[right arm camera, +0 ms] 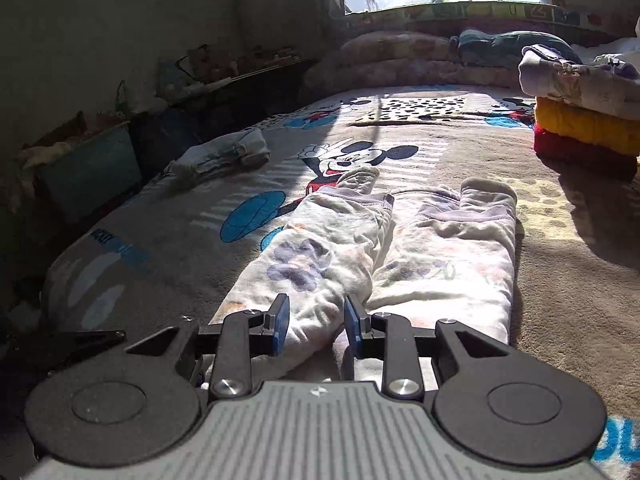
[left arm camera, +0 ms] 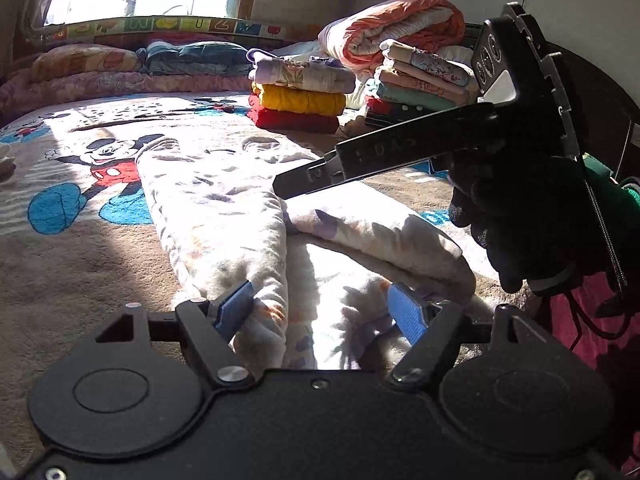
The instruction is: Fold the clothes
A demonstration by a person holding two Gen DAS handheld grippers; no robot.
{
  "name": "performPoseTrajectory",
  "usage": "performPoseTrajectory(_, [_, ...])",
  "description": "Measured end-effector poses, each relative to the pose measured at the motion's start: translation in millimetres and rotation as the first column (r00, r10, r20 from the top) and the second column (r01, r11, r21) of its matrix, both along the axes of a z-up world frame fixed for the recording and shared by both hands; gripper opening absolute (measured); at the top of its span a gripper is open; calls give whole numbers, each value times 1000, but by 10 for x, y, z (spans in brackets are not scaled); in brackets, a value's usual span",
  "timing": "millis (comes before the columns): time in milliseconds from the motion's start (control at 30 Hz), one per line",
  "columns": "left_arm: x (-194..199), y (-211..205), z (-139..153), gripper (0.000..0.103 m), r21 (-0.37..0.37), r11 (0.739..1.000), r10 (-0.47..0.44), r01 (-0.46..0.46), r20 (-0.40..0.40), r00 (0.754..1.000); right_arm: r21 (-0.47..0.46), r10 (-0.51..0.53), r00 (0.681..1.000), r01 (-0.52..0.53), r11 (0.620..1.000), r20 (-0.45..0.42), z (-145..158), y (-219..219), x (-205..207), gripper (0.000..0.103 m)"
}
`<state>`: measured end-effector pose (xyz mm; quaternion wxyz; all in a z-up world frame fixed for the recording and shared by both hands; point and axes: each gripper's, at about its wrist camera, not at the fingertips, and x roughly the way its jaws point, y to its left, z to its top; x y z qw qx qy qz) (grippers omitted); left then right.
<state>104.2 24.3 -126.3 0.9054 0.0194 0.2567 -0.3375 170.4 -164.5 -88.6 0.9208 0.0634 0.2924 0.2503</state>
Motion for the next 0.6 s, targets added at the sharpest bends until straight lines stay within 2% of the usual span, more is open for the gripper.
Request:
performPoseTrajectory(200, [-204, 19, 11, 74, 102, 995, -5, -4, 84, 996, -9, -74, 987, 76, 997, 139, 24, -466, -641, 41])
performPoseTrajectory(367, [-382, 25, -49, 74, 239, 971, -5, -28, 137, 991, -21, -111, 977, 117, 993, 182, -141, -731, -1037, 44])
performPoseTrajectory(400, [-423, 24, -64, 74, 265, 964, -7, -32, 145, 989, -34, -97, 977, 106, 994, 188, -161, -741, -1094, 48])
performPoseTrajectory(433, [-463, 23, -79, 74, 291, 956, -8, -37, 154, 988, -54, -84, 978, 96, 994, 190, -173, -735, -1132, 53])
performPoseTrajectory(533, [-563, -15, -124, 74, 361, 931, -20, -49, 185, 982, -161, -11, 977, 46, 986, 212, -208, -633, -1298, 54])
performPoseTrajectory(600, [-608, -76, -154, 74, 404, 913, -34, -56, 212, 977, -267, 28, 973, 35, 963, 228, -271, -533, -1377, 54])
